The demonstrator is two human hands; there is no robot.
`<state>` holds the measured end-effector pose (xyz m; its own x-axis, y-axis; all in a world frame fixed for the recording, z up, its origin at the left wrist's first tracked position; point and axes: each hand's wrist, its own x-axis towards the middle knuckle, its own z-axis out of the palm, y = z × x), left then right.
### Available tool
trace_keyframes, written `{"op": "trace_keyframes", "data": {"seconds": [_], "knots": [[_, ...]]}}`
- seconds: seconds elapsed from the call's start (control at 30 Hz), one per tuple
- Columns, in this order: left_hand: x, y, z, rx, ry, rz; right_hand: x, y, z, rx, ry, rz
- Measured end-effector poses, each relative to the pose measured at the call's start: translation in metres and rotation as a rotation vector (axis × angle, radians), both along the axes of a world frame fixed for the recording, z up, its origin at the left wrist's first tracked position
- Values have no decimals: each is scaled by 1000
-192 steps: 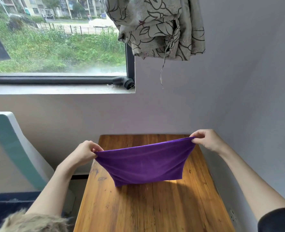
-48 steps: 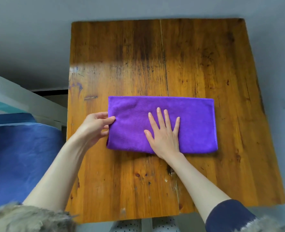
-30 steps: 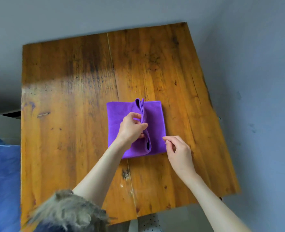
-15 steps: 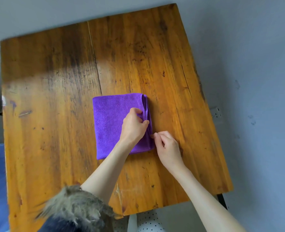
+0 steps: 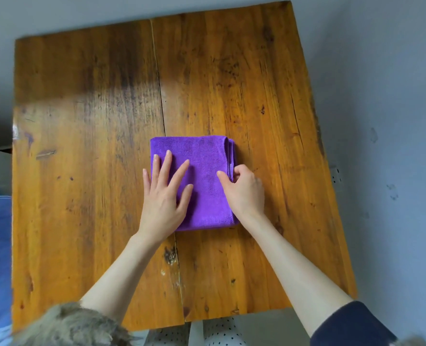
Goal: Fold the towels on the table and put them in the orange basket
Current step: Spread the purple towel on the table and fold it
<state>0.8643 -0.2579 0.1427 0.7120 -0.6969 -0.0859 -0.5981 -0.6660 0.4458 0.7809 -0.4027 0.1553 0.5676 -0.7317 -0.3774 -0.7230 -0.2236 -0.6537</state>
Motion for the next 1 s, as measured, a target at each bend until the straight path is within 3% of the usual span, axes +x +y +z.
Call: {"op": "trace_keyframes", "data": {"seconds": [0.17,0.4,0.43,0.5,0.57,0.63,0.77,1.0], "knots": [[-8,-6,-3,137,-106,-21,-5,-13,1,235,-108,-74],[-15,-12,-9,230,-200,-65,5,-23,2,494,-9,-231],[-16,-13,-10,242,-213,-72,5,-22,1,431,11,-224],[-17,-15,-12,268,-233,-82,2,-13,2,58,38,-159],[-17,-17,-11,277,-227,-83,-3,3,3,-367,-63,10],[-15,-17,-8,210,-149,-60,-5,18,-6,-560,-152,231],[-3,-7,-3,-39,-32,-32,2,21,-24,-623,-76,491],[23,1,-16,120,-150,-52,0,-6,-43,-618,39,565]]}}
